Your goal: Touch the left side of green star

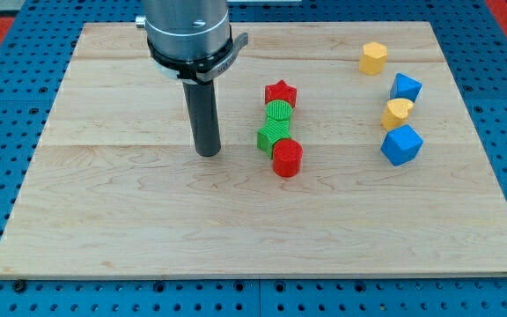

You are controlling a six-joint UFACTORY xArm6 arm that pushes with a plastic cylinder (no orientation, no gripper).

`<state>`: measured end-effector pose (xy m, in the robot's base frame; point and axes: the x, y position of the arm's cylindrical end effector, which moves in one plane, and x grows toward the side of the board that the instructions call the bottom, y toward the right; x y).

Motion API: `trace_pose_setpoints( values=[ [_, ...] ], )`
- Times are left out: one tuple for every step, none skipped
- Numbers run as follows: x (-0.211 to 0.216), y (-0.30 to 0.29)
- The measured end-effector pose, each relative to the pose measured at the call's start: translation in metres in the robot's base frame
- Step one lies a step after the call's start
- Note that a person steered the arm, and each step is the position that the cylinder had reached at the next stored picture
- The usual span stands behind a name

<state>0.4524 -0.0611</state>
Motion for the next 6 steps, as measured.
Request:
trace_pose_setpoints(
  values=[
    [-0.002, 0.011],
    [-0.002, 0.025],
    [-0.004, 0.034],
    [-0.007, 0.042],
    [-0.008, 0.051],
    [-0.008, 0.055]
  ],
)
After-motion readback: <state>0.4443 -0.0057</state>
